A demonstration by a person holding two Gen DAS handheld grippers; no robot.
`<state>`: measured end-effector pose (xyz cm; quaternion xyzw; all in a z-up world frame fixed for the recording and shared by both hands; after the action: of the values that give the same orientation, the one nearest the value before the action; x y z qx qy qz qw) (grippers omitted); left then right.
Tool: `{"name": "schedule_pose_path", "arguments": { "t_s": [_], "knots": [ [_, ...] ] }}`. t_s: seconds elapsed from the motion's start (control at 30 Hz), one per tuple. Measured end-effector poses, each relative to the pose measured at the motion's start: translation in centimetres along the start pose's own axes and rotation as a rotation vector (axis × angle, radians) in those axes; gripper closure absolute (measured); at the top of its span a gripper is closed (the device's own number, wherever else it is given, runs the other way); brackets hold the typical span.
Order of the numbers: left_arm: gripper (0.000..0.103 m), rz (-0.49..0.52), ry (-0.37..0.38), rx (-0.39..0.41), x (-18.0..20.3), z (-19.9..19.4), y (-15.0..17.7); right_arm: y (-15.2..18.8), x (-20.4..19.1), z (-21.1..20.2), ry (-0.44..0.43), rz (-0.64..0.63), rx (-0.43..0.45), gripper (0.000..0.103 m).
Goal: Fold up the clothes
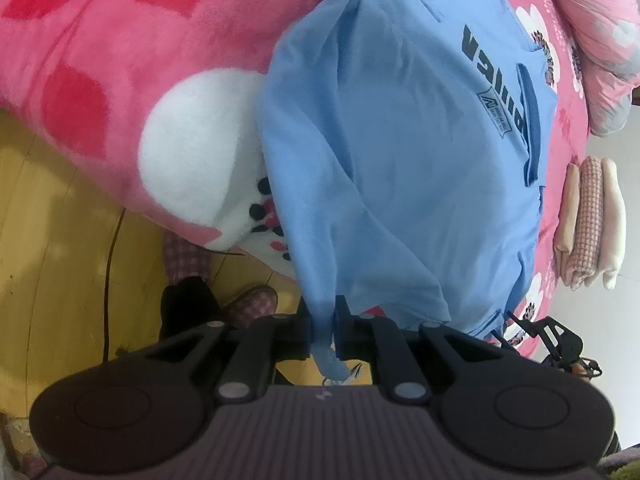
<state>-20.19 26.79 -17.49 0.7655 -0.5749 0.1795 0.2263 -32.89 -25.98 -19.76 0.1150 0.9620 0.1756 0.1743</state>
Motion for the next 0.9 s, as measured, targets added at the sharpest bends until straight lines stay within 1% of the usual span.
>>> {"name": "schedule_pose_path", "arguments": {
  "t_s": [0.13,0.3,0.4,0.5,0.57,0.67,0.7,0.73,0.83,0.9],
  "knots": [
    [0.093,0.000,0.005,-0.005,-0.2,0.2,-0.3,-0.4,0.2,0.4,0.022,0.054,0.004,0.072],
    [0.093,-0.003,0.012,-0.018,-0.6,0.3,-0.6,-0.3,0.7,1.3,0.055,0.114,-0.012,0.071],
    [0.093,-0.002,0.019,-0.021,-0.6,0.4,-0.8,-0.3,1.3,1.4,0.052,0.160,0.004,0.071],
    [0.093,-0.004,0.022,-0.022,-0.5,0.4,-0.8,-0.1,1.5,1.5,0.041,0.168,0.015,0.071],
    [0.093,-0.001,0.022,-0.023,-0.4,0.2,-0.9,0.0,1.3,1.4,0.036,0.150,0.021,0.074],
    [0.093,0.006,0.021,-0.017,-0.2,-0.2,-0.8,0.3,1.4,1.2,0.027,0.117,0.022,0.088],
    [0.093,0.008,0.020,-0.012,0.0,-0.3,-0.8,0.4,1.6,0.9,0.015,0.110,0.019,0.094],
    [0.093,0.012,0.017,-0.002,0.1,-0.5,-0.8,0.5,1.6,0.5,0.001,0.099,0.015,0.097],
    [0.094,0.025,0.024,0.036,0.7,-1.5,-0.9,0.4,1.8,-1.2,-0.040,0.038,0.015,0.099],
    [0.094,0.030,0.042,0.059,1.1,-2.4,-0.8,0.2,1.6,-2.9,-0.065,-0.051,0.015,0.099]
  ]
}}
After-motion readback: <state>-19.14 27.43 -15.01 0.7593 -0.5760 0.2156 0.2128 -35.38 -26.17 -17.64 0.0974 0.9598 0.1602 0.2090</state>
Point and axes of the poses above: each gripper's, at about its wrist camera, not at the fingertips, and z roughly the way its jaws point, x to its right, y to its underside, the point moved 5 cm from there along z, roughly the way its jaws point, and after that the axes turned 7 degrees about x, right-handed, at the moved point
